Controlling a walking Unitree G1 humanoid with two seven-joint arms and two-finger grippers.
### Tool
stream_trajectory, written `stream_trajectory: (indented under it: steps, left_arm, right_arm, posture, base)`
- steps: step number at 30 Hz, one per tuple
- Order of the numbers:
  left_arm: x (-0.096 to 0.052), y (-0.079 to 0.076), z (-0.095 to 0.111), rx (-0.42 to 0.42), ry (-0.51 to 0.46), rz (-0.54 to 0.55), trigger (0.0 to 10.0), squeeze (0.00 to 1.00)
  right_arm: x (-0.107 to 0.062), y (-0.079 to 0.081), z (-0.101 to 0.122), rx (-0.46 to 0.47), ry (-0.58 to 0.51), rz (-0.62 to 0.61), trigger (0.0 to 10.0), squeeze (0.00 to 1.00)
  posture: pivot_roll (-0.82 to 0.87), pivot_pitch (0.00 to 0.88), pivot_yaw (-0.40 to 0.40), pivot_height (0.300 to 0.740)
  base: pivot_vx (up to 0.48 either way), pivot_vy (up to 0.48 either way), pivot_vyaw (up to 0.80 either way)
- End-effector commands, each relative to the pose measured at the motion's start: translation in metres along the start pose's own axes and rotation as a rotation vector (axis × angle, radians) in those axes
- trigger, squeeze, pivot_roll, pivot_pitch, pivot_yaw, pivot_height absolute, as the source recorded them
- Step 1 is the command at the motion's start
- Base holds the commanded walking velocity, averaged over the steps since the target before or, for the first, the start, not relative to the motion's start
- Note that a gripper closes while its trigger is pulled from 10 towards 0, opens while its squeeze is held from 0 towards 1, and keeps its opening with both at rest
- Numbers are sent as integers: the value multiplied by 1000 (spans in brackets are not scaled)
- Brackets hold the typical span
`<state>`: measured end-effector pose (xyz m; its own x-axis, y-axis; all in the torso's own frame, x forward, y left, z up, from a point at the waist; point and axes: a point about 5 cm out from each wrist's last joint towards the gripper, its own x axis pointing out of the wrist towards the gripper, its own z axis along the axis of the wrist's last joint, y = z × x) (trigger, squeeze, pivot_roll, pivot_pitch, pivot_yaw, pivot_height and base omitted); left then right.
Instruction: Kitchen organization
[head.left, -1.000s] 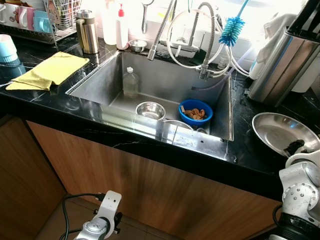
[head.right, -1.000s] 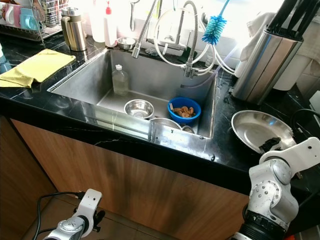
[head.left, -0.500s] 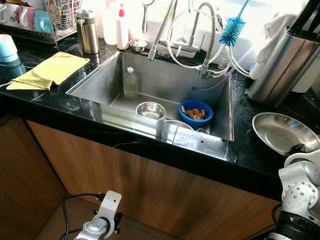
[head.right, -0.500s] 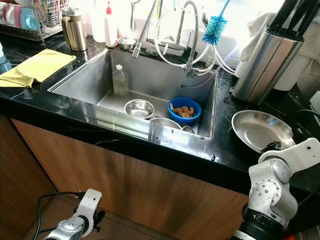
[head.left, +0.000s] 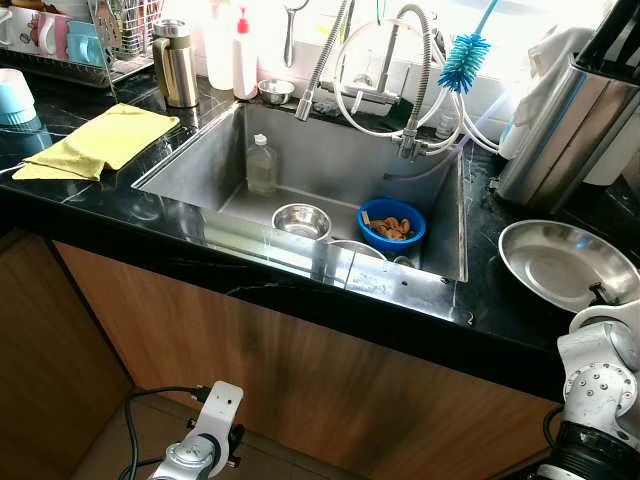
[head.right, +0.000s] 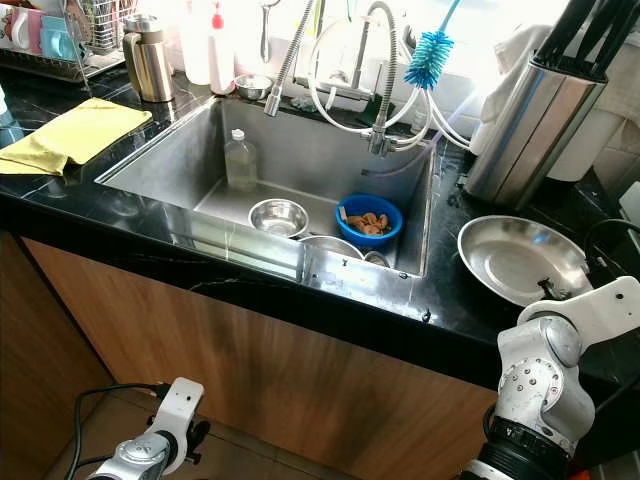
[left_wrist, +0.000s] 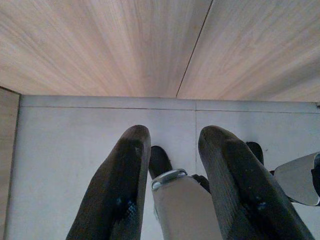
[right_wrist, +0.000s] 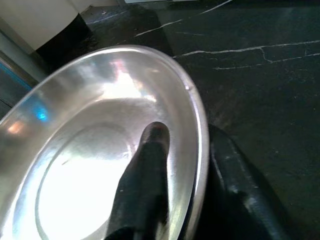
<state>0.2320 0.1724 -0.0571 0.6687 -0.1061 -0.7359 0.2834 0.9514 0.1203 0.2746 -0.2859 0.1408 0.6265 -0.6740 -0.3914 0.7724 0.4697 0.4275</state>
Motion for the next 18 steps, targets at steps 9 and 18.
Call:
stream_trajectory:
  steps: [9,18]
  left_arm:
    - [1,-1,3,11,-8,0,10000,0]
    - [1,-2,4,4,-11,3,10000,0]
  right_arm:
    - [-13,39,14,-12,-60,245,0,0]
    - [-23,83,12,-52,-85,486,10000,0]
  posture:
    - [231,29,-145,711]
    - [233,28,-146,711]
  base:
    - [0,0,0]
    - [0,0,0]
